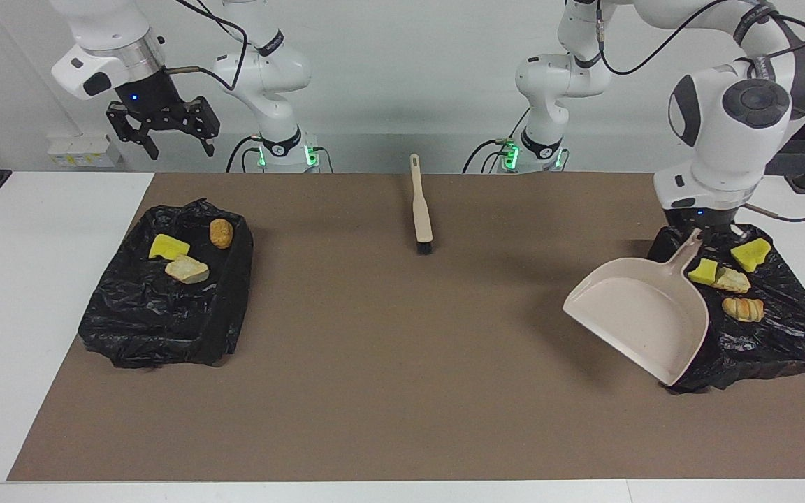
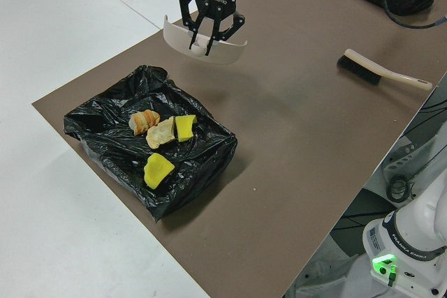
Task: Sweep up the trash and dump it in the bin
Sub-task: 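Return the empty dustpan to the table center with the left gripper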
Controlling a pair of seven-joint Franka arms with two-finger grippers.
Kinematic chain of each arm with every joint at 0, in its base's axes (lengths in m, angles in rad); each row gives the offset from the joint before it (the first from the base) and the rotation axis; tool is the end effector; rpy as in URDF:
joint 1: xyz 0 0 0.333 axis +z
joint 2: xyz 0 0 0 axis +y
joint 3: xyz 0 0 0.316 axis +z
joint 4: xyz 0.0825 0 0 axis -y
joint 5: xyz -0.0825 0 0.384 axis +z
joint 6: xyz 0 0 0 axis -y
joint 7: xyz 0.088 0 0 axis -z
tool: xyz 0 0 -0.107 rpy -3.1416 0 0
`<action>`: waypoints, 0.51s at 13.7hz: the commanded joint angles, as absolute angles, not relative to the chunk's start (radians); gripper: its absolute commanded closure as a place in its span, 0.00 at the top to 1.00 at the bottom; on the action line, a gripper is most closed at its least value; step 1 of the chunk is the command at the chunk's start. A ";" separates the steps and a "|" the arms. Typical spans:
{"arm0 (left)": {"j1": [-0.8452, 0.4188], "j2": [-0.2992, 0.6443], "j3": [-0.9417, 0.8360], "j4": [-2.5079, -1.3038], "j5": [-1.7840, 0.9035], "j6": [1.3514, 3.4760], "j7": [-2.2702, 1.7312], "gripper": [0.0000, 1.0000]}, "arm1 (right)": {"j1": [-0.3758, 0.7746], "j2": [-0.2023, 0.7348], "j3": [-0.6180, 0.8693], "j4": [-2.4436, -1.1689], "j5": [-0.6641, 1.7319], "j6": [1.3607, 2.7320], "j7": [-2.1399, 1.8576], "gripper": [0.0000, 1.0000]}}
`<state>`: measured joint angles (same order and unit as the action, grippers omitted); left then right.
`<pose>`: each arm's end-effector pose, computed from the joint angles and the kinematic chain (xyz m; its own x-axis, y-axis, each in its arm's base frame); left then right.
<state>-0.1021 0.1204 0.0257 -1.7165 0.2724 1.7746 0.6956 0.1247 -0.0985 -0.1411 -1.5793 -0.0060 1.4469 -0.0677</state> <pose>0.5940 -0.0227 0.5063 0.6669 -0.7114 -0.2217 -0.7445 -0.6489 -0.1569 0.5106 -0.0133 0.6618 0.9981 0.0517 -0.0343 0.0514 -0.9986 -0.0102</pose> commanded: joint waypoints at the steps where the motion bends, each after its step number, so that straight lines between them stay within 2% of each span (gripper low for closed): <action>1: -0.230 0.158 0.045 -1.720 0.207 1.798 0.397 0.00 | 0.106 -0.109 -0.127 -1.592 -0.018 1.443 -0.095 1.00; 7: -0.477 0.291 0.048 -1.649 0.049 1.865 -0.131 0.00 | 0.109 -0.110 -0.127 -1.603 -0.032 1.462 -0.129 1.00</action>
